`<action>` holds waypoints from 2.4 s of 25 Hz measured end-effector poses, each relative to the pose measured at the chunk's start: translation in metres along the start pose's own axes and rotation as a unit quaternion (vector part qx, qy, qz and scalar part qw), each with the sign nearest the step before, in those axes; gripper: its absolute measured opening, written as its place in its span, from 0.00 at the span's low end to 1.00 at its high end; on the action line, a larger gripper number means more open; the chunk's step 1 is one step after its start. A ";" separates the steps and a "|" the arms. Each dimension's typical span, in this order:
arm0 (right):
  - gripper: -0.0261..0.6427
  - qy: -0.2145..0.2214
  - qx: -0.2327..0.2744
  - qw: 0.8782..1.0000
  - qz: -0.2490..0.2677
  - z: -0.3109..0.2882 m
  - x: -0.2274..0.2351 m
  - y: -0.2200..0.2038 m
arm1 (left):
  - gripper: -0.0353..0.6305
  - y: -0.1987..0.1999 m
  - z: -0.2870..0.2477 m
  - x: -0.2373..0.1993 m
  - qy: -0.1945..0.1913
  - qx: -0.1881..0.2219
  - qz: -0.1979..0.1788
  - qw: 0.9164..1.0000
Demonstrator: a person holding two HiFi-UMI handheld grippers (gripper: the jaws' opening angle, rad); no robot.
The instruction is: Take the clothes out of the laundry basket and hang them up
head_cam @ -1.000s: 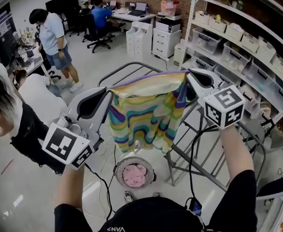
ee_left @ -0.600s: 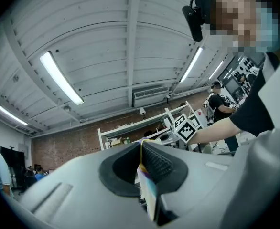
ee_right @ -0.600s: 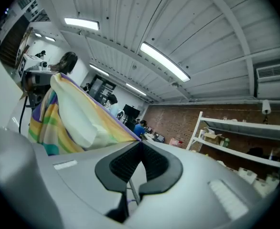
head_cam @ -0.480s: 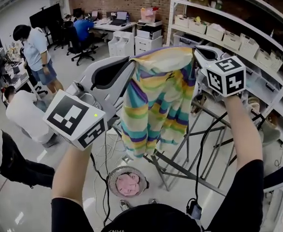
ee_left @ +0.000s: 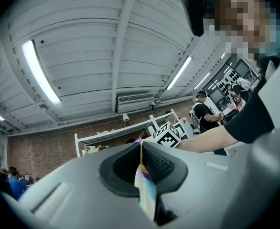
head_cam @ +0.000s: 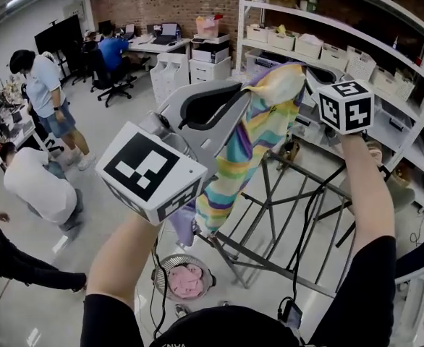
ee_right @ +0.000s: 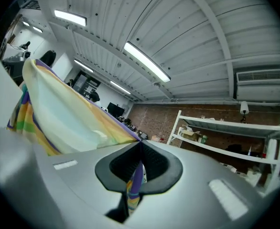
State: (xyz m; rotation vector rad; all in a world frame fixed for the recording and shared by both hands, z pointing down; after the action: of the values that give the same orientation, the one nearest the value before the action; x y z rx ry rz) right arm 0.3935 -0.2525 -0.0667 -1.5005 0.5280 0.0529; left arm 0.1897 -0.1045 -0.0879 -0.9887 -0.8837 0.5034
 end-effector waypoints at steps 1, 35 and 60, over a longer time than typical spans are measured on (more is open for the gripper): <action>0.05 -0.002 -0.005 1.000 -0.005 0.004 0.005 -0.011 | 0.07 -0.005 -0.006 0.010 -0.008 -0.003 0.003 1.000; 0.05 0.015 -0.230 0.962 -0.146 0.092 0.006 -0.356 | 0.07 -0.252 -0.026 0.282 -0.146 -0.229 0.204 0.941; 0.07 0.075 -0.375 0.921 -0.076 0.028 -0.078 -0.459 | 0.12 -0.377 0.004 0.313 -0.176 -0.418 0.216 0.865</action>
State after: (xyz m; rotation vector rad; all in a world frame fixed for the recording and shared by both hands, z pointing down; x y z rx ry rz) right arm 0.4947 -0.2452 0.3880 -2.3096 0.5375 0.0179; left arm 0.3564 -0.0587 0.3703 -1.9652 -1.2539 0.7096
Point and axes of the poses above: the fingertips, and each gripper's own axes: z backward along the fingers, x to its right, y out of its top, the point moved 3 cm from there along z, backward along the fingers, and after that the axes turned 3 degrees about -z, right-handed, at the moved point
